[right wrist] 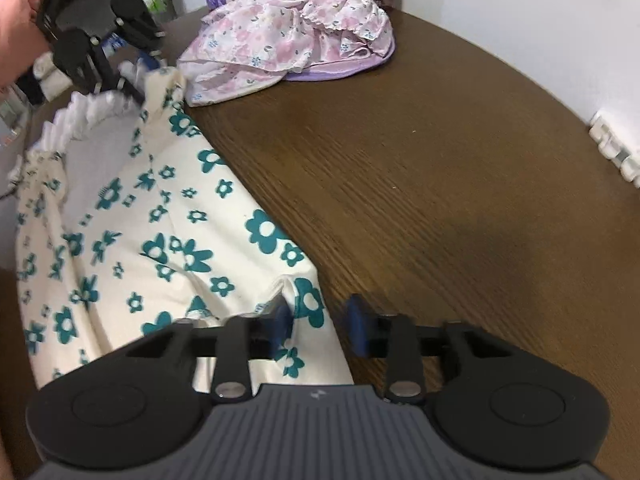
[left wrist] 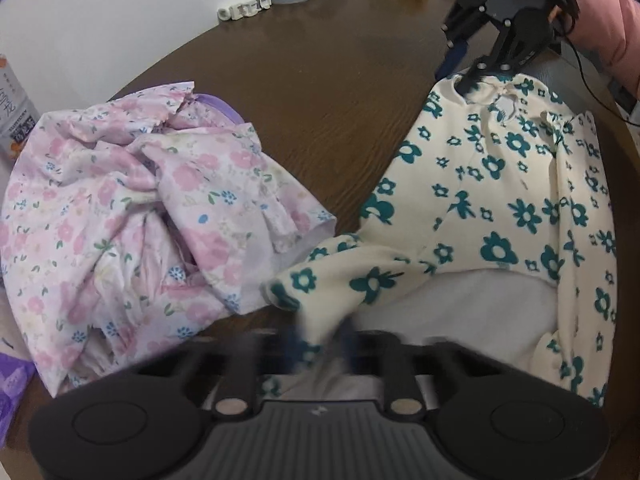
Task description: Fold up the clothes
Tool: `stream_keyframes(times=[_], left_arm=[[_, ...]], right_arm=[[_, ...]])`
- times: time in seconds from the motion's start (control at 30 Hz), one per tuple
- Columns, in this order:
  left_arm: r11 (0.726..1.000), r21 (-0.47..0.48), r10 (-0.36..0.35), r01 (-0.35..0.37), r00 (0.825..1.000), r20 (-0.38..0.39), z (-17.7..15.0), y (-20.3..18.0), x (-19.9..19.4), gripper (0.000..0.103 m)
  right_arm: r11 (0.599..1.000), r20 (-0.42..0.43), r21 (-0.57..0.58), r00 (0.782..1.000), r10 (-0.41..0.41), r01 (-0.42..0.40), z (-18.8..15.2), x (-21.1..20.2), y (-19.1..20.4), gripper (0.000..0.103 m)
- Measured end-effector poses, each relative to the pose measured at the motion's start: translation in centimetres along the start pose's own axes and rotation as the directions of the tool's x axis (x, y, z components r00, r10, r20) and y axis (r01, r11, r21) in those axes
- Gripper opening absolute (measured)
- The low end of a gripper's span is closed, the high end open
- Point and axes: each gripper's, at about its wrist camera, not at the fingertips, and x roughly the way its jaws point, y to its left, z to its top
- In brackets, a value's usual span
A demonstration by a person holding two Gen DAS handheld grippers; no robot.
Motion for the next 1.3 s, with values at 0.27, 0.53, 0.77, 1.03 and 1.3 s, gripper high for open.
stream_keyframes(times=[0.27, 0.53, 0.77, 1.03, 1.3], left_arm=[[0.888, 0.188, 0.374, -0.419, 0.898, 0.233, -3.5, -8.7, -3.3, 0.009], [0.718, 0.377, 0.493, -0.586, 0.810, 0.319, -10.5, -18.6, -4.2, 0.012], [0.868, 0.222, 0.401, -0.444, 0.891, 0.211, -11.5, -18.9, -6.3, 0.038], [0.962, 0.009, 0.257, -0.274, 0.913, 0.315, -8.1, -17.1, -10.4, 0.063], [0.920, 0.173, 0.336, -0.352, 0.935, 0.117, -2.5, -18.7, -2.2, 0.011]], right_arm=[[0.953, 0.149, -0.131, 0.956, -0.254, 0.274, -2.2, -2.7, 6.6, 0.005], [0.721, 0.360, -0.390, 0.815, -0.454, 0.573, -9.4, -3.7, 17.6, 0.005], [0.723, 0.308, -0.415, 0.833, -0.460, 0.552, -11.8, -2.5, 19.6, 0.007], [0.912, 0.332, -0.099, 0.877, -0.348, 0.399, -11.2, -7.3, 17.8, 0.025], [0.910, 0.357, 0.355, 0.869, -0.343, 0.213, -9.4, -8.3, 12.7, 0.035]])
